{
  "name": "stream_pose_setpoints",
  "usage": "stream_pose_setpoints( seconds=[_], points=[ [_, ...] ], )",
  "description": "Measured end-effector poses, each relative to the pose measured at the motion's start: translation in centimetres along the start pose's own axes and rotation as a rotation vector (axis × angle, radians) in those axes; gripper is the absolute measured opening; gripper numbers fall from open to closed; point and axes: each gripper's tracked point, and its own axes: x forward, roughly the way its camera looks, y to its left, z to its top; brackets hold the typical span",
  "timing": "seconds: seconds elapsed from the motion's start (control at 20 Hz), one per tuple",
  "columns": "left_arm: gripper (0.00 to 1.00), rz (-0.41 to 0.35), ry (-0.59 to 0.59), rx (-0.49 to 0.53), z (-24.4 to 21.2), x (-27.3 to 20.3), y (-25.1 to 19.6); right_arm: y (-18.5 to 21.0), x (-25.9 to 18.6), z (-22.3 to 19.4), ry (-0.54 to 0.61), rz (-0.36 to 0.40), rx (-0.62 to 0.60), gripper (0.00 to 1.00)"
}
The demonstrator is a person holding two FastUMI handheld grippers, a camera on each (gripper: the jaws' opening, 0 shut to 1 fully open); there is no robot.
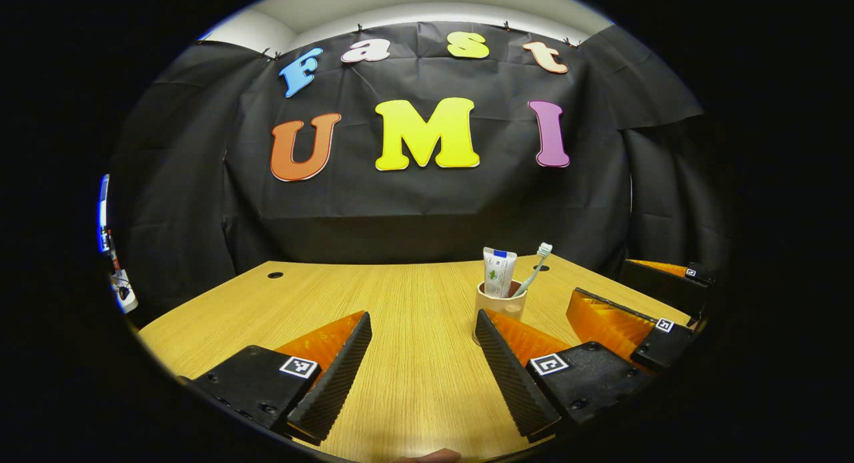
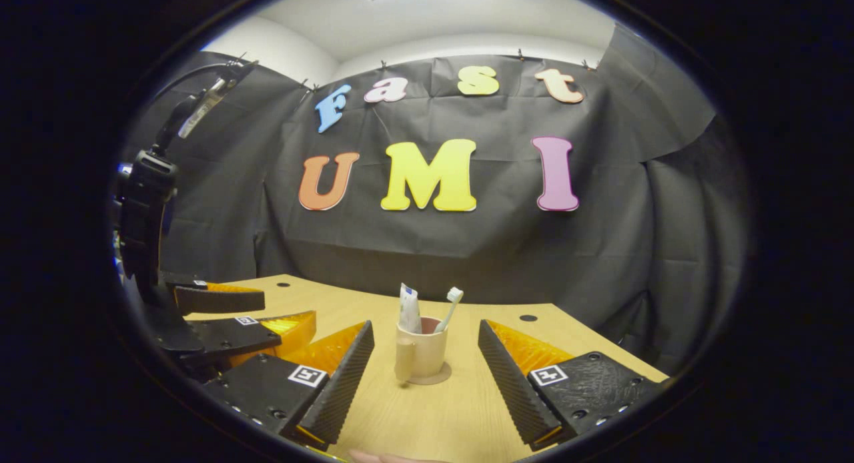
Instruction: Put the toothbrush and toothpaste on the desktop into the cup, then pick up the cup and place it on the coaster on the desktop.
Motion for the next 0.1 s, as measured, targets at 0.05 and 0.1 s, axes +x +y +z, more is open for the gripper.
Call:
stream_pose_setpoints(
  seconds=[0.05,0.1],
  points=[
    [0.99,0.001,0.001,0.001,-0.08,-0.02,-0.03,-0.12,0.14,-0.04,0.001,-0.001,0.0,0.94],
    [0.99,0.002,0.002,0.001,-0.2,0.11,-0.08,-0.16,0.11,-0.07,0.0,-0.001,0.0,0.94]
  ],
)
